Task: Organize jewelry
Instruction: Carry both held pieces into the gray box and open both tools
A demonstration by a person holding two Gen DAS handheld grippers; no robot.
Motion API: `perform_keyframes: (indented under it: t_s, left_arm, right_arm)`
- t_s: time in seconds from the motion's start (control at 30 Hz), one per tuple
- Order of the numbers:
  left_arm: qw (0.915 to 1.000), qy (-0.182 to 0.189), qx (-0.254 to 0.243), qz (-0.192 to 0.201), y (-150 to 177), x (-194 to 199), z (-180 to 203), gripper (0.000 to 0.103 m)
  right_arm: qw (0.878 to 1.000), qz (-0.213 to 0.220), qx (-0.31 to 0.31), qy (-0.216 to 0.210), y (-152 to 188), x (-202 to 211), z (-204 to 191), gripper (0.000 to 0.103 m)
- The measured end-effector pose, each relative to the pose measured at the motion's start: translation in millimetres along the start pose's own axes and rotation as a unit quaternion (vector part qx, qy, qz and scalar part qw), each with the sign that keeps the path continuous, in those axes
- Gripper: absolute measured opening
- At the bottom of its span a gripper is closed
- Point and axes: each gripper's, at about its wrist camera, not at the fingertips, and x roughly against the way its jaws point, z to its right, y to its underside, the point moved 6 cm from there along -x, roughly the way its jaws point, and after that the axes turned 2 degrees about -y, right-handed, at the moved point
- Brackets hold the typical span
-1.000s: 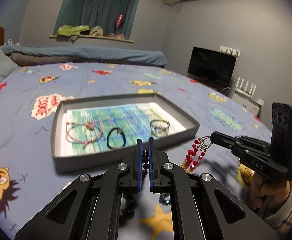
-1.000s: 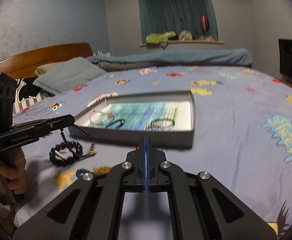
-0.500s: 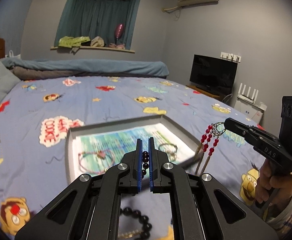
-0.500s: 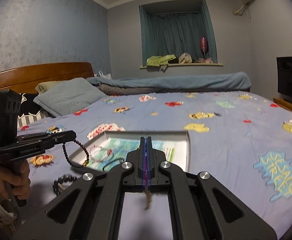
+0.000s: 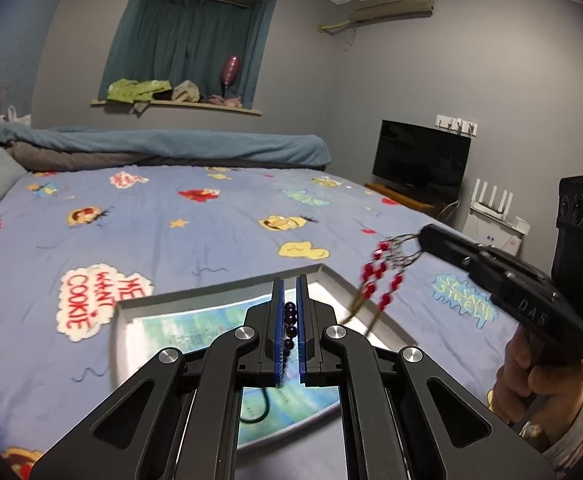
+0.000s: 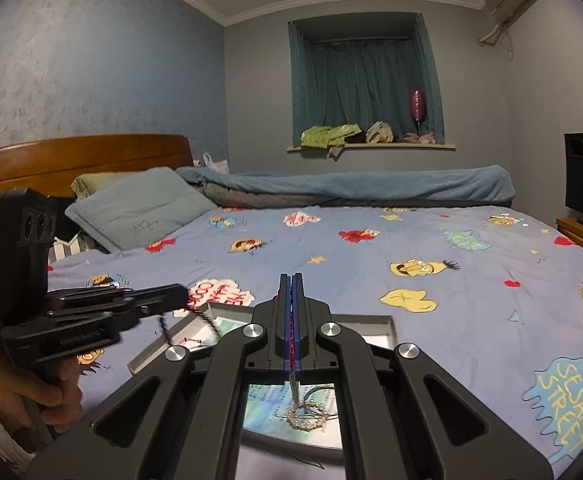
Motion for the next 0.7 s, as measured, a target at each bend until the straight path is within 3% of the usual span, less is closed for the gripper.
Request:
perform_keyframes:
  t_s: [0.27, 0.43, 0.5, 0.53, 0.57, 0.63, 0.7]
  left_arm:
    - [0.9963, -0.015, -0.014, -0.083, 42, -57, -3, 0.006]
    - [0.9943, -0.034, 0.002, -0.101, 57, -65, -18, 0.007]
    - [0.9949, -0.038, 0.008, -0.093, 57, -61, -21, 0.026]
    - [0.9953, -0.042, 0.01, -0.087, 56, -58, -22, 0.041]
    - [0.9958, -0.044, 0.011, -0.08, 55, -56, -23, 0.047]
    - [0.9968, -0.046, 0.011, -0.064, 52, -48, -23, 0.057]
    - [0.9972, -0.051, 0.01, -0.054, 48, -42, -23, 0.076]
  right_arm:
    - [0.994, -0.103, -0.029, 0.018, 56, -58, 27, 0.001]
    - [0.991, -0.119, -0.057, 0.02, 69, -63, 41, 0.001]
    - [0.991, -0.119, -0.059, 0.02, 71, -61, 41, 0.001]
    - [0.991, -0.12, -0.06, 0.021, 73, -61, 42, 0.004]
    - [0.991, -0.121, -0.06, 0.023, 73, -60, 41, 0.008]
    - [0.992, -0.113, -0.057, 0.023, 74, -56, 40, 0.032]
    - [0.993, -0.101, -0.051, 0.025, 71, -49, 39, 0.048]
